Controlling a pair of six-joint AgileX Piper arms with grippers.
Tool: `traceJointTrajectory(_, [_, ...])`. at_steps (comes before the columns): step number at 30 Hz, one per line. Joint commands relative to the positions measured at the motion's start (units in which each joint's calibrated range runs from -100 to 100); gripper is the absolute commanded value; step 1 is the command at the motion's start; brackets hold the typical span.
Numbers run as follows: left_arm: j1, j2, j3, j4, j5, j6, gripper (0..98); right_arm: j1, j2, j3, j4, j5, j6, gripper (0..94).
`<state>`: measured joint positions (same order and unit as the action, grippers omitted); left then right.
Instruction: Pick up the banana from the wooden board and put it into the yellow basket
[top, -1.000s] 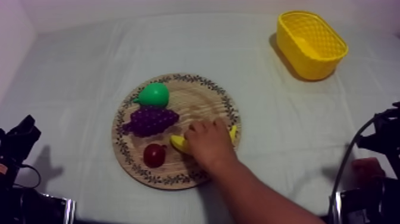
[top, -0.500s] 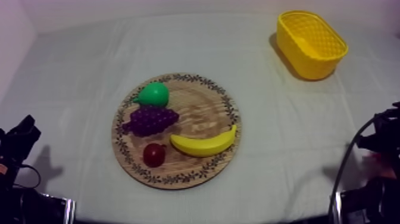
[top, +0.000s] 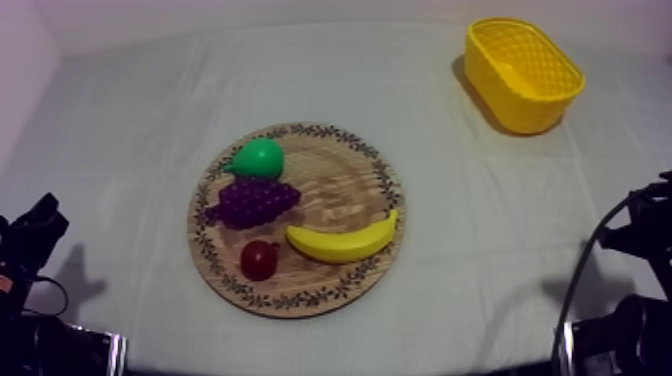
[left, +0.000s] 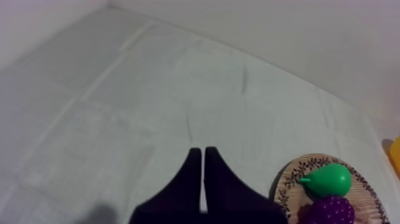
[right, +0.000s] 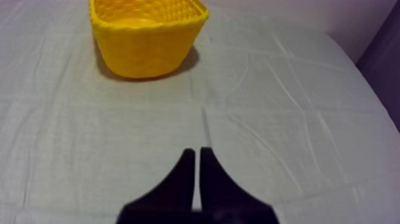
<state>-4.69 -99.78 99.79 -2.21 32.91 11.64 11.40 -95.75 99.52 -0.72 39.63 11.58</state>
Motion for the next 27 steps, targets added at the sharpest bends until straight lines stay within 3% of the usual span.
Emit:
traceJointTrajectory(1, [0.02, -0.05, -0.01, 0.03, -0.01, -0.03, 0.1, 0.00, -0.01, 0.03, 0.01, -0.11, -0.01, 0.7])
traceJointTrajectory(18, [0.02, -0.05, -0.01, 0.03, -0.01, 0.01, 0.1, -0.36, -0.01, 0.03, 0.01, -0.11, 0.17, 0.6])
traceJointTrajectory(27, [0.02, -0.05, -0.01, 0.03, -0.01, 0.01, 0.1, -0.92, -0.01, 0.12, -0.09, -0.39, 2.83, 0.6])
